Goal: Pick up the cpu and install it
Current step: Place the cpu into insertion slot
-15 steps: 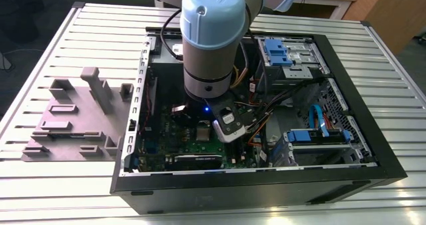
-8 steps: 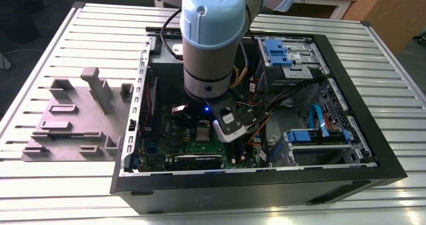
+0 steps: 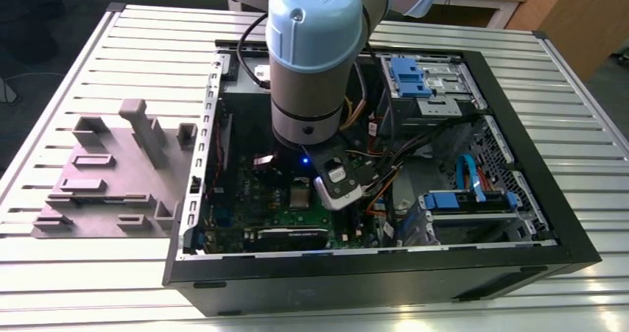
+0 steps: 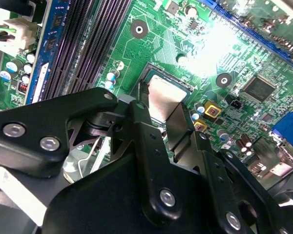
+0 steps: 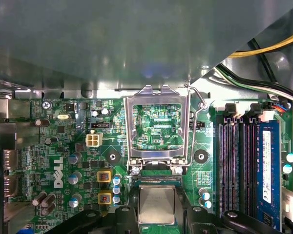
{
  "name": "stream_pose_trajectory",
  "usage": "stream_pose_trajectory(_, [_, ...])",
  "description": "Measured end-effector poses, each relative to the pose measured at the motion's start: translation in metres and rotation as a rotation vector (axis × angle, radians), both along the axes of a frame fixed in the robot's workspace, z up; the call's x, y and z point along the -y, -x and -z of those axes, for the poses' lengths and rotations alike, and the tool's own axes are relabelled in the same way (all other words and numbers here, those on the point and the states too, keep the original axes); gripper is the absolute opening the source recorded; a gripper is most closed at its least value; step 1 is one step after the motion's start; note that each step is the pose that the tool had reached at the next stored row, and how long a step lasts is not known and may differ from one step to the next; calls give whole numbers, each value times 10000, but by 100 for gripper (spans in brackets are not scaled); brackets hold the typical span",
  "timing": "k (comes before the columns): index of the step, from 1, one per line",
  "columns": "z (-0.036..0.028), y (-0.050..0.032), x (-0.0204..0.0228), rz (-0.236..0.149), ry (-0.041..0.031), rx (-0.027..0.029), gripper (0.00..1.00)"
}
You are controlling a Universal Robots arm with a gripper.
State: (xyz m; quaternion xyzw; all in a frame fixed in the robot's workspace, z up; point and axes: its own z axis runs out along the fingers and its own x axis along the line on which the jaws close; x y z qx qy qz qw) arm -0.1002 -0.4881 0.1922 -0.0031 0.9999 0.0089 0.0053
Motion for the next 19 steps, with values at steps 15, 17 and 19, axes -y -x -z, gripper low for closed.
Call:
stream_pose_trajectory(15, [0,-12,-2,-262,-2,0,39])
stream_pose_trajectory(17, [0,-12,-2,-264,-1,-1,39])
stream_pose_trajectory(19, [1,-13,-2,-265,6,-1,39])
